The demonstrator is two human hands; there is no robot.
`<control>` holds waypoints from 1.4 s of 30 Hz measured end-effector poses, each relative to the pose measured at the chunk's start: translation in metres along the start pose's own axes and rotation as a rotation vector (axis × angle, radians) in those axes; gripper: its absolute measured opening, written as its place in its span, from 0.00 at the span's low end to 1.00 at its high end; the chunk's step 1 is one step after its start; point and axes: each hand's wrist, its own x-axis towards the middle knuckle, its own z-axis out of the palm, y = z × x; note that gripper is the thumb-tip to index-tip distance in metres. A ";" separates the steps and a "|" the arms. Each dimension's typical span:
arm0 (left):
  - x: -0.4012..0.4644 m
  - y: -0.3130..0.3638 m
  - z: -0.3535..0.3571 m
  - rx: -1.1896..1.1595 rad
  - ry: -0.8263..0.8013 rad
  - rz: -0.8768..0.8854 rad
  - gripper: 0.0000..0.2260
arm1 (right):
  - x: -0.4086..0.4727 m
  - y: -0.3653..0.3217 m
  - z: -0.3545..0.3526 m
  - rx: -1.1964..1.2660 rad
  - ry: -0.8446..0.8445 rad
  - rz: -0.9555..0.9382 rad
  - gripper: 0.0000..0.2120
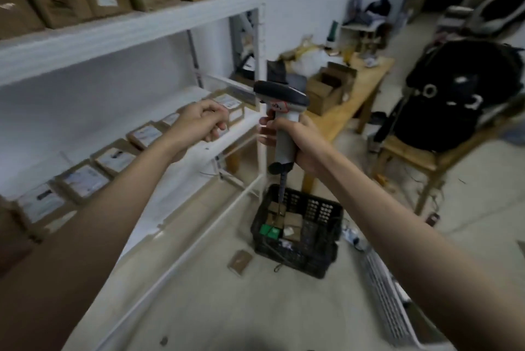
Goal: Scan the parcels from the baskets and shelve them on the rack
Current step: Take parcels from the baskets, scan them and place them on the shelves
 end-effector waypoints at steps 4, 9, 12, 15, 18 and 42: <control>-0.006 0.012 0.082 0.050 -0.223 -0.013 0.06 | -0.040 -0.008 -0.068 -0.004 0.188 -0.010 0.11; -0.019 0.032 0.187 0.114 -0.404 -0.009 0.06 | -0.102 -0.018 -0.150 -0.034 0.348 -0.007 0.09; -0.033 0.046 0.252 0.099 -0.466 -0.007 0.05 | -0.145 -0.024 -0.201 -0.070 0.436 0.009 0.09; -0.054 0.059 0.319 0.044 -0.538 -0.029 0.06 | -0.192 -0.034 -0.252 -0.077 0.496 0.015 0.09; -0.084 0.071 0.384 -0.010 -0.633 -0.045 0.07 | -0.237 -0.045 -0.300 -0.080 0.567 0.033 0.09; -0.052 0.088 0.733 0.058 -1.013 -0.172 0.06 | -0.304 -0.051 -0.604 0.098 0.915 0.274 0.08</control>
